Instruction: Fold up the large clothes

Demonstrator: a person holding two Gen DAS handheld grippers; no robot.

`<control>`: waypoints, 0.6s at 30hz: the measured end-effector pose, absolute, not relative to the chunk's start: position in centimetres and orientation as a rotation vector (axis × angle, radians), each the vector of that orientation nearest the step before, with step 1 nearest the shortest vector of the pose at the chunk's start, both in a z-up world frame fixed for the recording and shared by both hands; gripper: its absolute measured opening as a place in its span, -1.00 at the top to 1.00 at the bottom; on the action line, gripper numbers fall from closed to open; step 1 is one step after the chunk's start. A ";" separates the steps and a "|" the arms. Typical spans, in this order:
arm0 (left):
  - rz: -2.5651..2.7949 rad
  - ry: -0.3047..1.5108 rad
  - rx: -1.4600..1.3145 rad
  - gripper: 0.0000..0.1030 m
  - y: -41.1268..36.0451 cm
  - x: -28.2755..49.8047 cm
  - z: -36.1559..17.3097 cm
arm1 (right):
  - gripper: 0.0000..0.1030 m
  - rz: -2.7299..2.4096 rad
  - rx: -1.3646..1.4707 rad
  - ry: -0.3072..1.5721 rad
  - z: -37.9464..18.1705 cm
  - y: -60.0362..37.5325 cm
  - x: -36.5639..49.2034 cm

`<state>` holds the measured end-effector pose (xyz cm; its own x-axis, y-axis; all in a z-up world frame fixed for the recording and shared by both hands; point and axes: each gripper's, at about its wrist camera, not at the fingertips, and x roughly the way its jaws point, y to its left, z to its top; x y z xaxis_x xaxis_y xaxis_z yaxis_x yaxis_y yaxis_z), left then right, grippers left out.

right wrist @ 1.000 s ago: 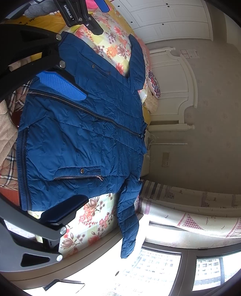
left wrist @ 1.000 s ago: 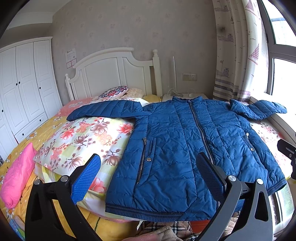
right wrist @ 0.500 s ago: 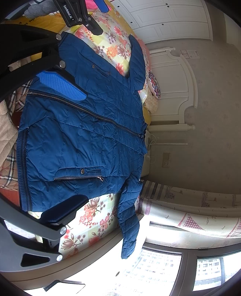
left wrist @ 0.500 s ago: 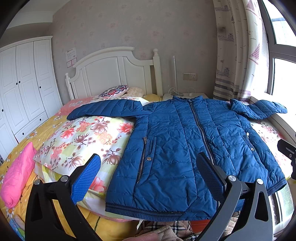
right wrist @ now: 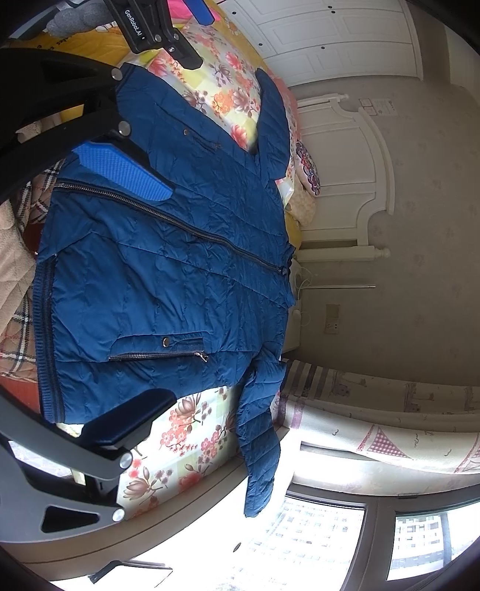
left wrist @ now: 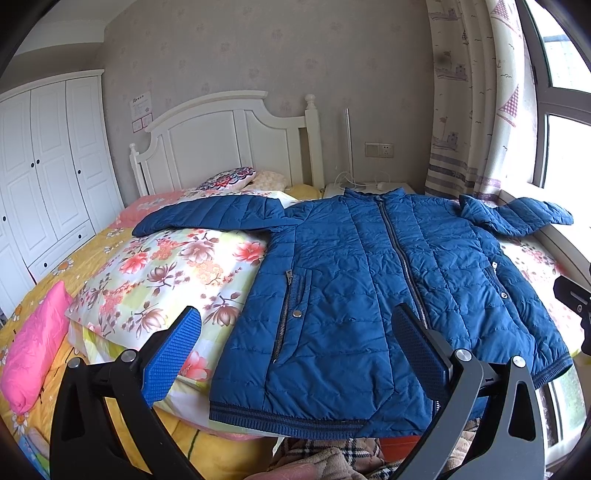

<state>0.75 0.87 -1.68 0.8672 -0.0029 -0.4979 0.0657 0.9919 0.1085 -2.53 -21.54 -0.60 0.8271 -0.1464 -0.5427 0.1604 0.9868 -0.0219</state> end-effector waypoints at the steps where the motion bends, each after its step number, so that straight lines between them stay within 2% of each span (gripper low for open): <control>1: -0.036 0.522 0.124 -0.91 0.8 0.8 -1.7 | -0.96 -0.163 0.025 0.575 -0.6 -21.6 -2.5; 11: -0.043 0.555 0.145 -0.91 0.3 1.9 -2.2 | -0.96 -0.170 0.037 0.585 -0.9 -22.0 -2.2; 18: -0.049 0.634 0.182 -0.91 -0.7 6.7 -4.2 | -0.96 -0.194 0.041 0.615 -2.3 -22.9 0.1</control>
